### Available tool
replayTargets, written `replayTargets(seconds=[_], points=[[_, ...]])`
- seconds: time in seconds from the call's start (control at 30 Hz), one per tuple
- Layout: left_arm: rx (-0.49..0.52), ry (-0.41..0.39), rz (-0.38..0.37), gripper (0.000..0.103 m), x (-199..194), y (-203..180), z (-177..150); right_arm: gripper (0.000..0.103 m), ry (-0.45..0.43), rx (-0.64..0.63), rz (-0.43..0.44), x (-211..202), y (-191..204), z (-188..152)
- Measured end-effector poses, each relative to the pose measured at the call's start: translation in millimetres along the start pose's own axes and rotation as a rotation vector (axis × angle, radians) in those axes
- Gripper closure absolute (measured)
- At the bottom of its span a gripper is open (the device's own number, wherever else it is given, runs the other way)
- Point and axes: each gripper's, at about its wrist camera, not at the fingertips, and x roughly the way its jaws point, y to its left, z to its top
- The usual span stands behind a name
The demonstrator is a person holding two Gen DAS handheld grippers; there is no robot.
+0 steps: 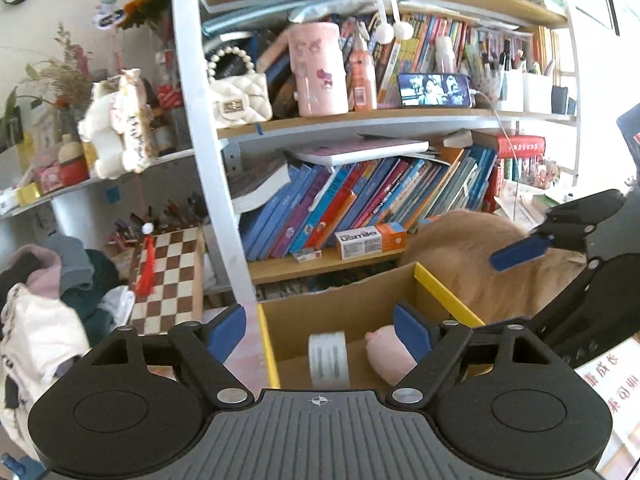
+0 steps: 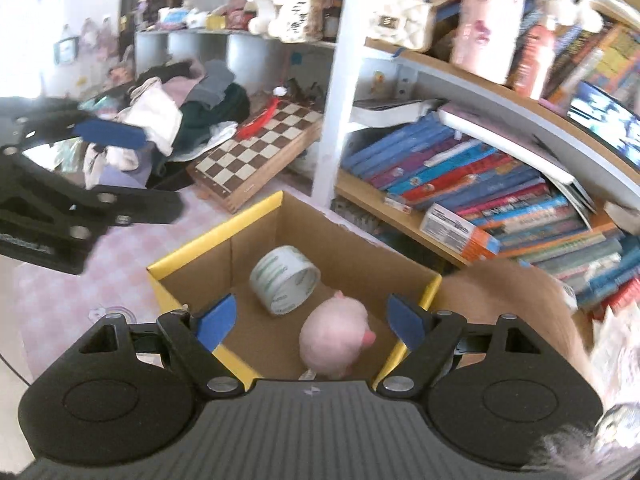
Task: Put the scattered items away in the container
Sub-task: 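Open both grippers to release the tape and pig, then withdraw, then move both tools back toward the remaining items on the table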
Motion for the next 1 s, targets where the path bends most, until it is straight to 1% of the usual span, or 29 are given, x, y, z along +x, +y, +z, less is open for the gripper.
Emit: replayTargets(seconds=[0.2,0.5,0.6,0.8,1.0], points=[[-0.019,0.004,0.027,0.008,-36.4,6.9,-25.8,0.015,-0.002,0.055,-0.059,-30.2,22.8,-23.7],[-0.037,0.054,0.033,0.007,-70.5,4.4,-67.5,0.014,0.036,0.126,-0.095,-56.3,52.4,-64.2],[-0.039,0.056,0.052,0.007,-81.2,-0.1,-81.1,0.014,0.017,0.161,-0.096,-64.3,60.4,-79.0],[-0.08,0.098,0.051,0.007,-91.7,-7.7,-108.4,0.014,-0.012,0.224,-0.095,-77.1,78.0,-108.0],[-0.108,0.151,0.038,0.007,-91.7,-20.0,-138.1,0.014,0.051,0.225,-0.093,-68.4,100.2,-133.6]])
